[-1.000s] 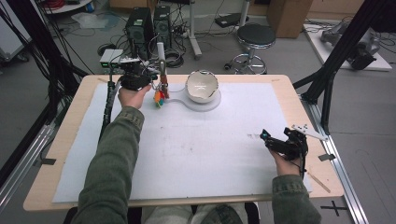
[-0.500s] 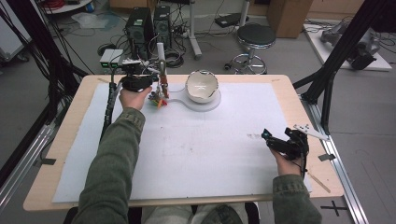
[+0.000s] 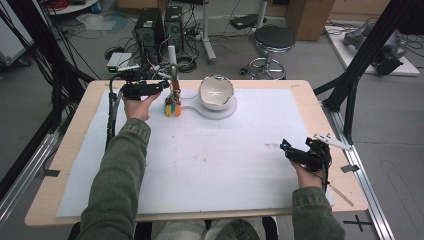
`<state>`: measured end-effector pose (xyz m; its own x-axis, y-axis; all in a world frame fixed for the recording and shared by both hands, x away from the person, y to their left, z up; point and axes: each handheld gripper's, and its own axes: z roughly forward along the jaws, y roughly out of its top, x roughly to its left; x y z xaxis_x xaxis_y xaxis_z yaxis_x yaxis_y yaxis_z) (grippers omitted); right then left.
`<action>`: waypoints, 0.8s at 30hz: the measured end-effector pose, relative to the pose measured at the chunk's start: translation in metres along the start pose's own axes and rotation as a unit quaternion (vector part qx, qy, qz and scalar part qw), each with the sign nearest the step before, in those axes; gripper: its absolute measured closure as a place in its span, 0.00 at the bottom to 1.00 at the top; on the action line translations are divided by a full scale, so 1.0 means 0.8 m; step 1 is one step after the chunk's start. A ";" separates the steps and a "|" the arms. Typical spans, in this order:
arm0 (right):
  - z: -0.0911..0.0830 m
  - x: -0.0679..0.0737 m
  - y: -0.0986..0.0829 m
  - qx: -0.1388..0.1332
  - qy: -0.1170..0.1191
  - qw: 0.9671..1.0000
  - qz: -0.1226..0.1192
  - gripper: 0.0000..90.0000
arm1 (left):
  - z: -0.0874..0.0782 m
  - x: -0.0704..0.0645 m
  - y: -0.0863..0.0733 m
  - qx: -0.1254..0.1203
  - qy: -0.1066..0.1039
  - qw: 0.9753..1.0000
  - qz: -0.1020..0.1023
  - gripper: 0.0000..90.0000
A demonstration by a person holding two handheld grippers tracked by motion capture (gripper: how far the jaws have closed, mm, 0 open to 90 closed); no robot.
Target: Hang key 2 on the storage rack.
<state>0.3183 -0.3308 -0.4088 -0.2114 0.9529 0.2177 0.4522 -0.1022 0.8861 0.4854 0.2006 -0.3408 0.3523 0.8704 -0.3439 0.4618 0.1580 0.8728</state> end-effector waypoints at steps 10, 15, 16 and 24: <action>0.000 0.001 -0.001 0.004 -0.001 1.000 -0.002 0.01 | -0.013 -0.003 -0.012 0.010 -0.009 1.000 0.028 0.02; -0.001 0.000 -0.001 0.004 -0.002 1.000 0.000 0.01 | -0.022 -0.007 -0.014 0.005 -0.009 0.999 0.038 0.02; -0.001 -0.001 -0.001 0.003 -0.002 1.000 -0.002 0.01 | -0.024 -0.006 -0.015 0.005 -0.009 0.999 0.039 0.02; 0.000 -0.001 -0.002 0.005 -0.001 1.000 -0.003 0.01 | -0.046 -0.002 -0.032 -0.003 -0.007 1.000 0.027 0.02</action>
<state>0.3176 -0.3315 -0.4104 -0.2119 0.9541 0.2119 0.4598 -0.0940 0.8830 0.4428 0.2122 -0.3496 0.3878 0.8713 -0.3007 0.4374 0.1132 0.8921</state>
